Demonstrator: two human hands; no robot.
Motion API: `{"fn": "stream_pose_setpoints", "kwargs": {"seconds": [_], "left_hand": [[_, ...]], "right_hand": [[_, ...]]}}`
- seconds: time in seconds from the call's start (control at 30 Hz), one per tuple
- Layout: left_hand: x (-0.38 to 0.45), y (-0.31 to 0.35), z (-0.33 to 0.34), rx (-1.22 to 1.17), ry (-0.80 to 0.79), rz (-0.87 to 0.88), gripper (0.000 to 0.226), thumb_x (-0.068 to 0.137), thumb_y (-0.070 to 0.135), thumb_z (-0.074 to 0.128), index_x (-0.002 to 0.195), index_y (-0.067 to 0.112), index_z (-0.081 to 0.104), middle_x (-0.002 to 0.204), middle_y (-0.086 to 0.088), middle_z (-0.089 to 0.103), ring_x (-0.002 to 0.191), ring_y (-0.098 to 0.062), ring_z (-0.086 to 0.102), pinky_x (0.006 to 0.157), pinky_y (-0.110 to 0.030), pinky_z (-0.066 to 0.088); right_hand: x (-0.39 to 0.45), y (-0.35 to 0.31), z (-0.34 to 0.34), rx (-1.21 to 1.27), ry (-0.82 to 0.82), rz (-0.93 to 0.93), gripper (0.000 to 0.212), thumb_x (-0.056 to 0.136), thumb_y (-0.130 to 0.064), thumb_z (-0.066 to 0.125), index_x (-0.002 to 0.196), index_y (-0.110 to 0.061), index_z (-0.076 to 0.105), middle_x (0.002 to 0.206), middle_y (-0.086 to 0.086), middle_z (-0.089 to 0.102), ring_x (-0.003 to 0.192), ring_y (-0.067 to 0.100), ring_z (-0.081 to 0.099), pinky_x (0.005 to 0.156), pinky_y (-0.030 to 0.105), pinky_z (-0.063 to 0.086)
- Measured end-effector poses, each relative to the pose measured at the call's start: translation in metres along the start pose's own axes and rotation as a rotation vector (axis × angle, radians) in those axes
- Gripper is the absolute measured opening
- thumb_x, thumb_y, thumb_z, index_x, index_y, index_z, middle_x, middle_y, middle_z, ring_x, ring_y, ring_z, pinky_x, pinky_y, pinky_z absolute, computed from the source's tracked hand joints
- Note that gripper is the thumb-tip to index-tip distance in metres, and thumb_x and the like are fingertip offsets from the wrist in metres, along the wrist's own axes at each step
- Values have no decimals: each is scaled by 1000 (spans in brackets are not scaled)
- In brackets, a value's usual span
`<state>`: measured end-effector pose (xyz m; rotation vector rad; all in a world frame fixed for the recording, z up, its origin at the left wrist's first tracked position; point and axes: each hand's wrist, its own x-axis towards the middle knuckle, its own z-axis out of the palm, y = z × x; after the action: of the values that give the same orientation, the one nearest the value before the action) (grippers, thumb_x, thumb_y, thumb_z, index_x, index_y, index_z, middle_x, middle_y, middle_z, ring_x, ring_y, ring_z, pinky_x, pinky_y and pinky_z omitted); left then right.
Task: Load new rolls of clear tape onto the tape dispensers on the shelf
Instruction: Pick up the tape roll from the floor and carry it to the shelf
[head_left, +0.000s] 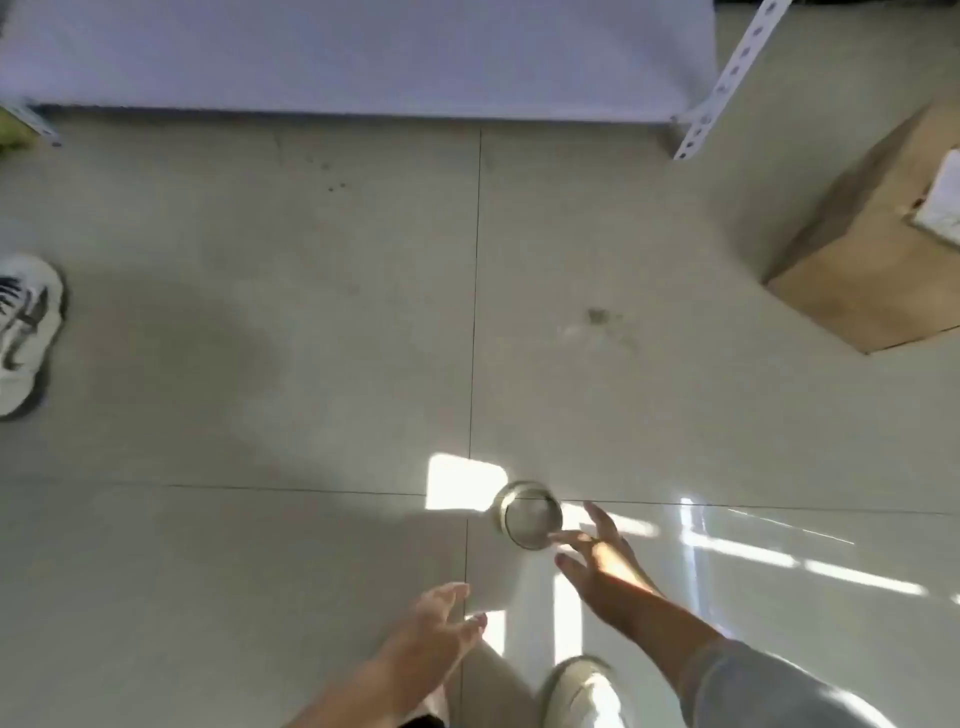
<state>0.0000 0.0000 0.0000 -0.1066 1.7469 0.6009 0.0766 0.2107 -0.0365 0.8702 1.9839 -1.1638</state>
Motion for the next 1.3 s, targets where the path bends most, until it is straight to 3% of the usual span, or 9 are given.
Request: {"fn": "stream_pose_setpoints", "kwargs": {"seconds": [0.27,0.37,0.6,0.73,0.87,0.97,1.07,1.17,1.3], "left_hand": [[80,-29,17,-183,-110,-49,51,90,21,55,139,17,40,151,-6,36,139,-18,32,111,-27,26],[65,-8,17,-364,-95,65,60,92,21,52,146,19,25,154,-1,26,143,-17,22,116,-31,20],[-58,72,-13,-608,196,83,33,91,33,53,123,40,55,106,10,67,110,-18,61,108,-41,41],[-172,130,-50,-731,286,73,47,95,15,49,136,35,34,93,10,62,88,-23,67,87,-33,51],[-297,181,-101,-564,484,189,35,93,19,50,128,27,47,97,1,69,77,-24,72,82,-43,58],[-388,227,-143,-577,470,313,12,94,23,49,103,31,50,111,-6,66,76,-17,71,71,-30,59],[-470,274,-195,-696,445,444,24,96,18,48,119,18,55,104,-7,64,90,-22,68,70,-23,57],[-529,311,-233,-733,399,543,31,95,23,49,126,20,51,100,-7,64,104,-28,63,84,-31,55],[-583,358,-278,-610,405,692,65,86,43,52,143,16,34,151,-5,38,136,-20,39,117,-40,28]], "right_hand": [[79,18,49,-58,316,-94,39,82,1,52,116,-11,63,115,-1,54,106,20,55,86,7,34],[59,4,48,45,454,-52,24,80,3,57,95,-10,69,97,-3,56,94,21,62,81,18,47],[-81,-111,-7,481,351,178,21,74,-5,70,84,-16,55,76,-2,63,60,16,59,51,17,41],[-174,-191,-61,513,322,117,49,70,-7,75,103,-34,51,90,-11,61,61,10,61,57,17,44],[-267,-279,-127,521,281,-17,43,67,2,76,89,-33,63,84,1,70,70,14,69,63,13,48],[-336,-346,-174,589,286,-94,35,71,2,72,88,-29,66,97,1,71,85,18,71,73,27,55],[-397,-413,-219,730,291,-190,26,75,-1,71,93,-20,71,101,2,73,79,20,69,81,41,56],[-445,-473,-253,834,264,-299,22,82,-1,65,99,-12,73,95,4,75,76,18,64,80,35,55],[-483,-544,-296,794,250,-478,27,83,-7,61,104,-18,73,86,7,70,80,16,59,94,40,52]]}}
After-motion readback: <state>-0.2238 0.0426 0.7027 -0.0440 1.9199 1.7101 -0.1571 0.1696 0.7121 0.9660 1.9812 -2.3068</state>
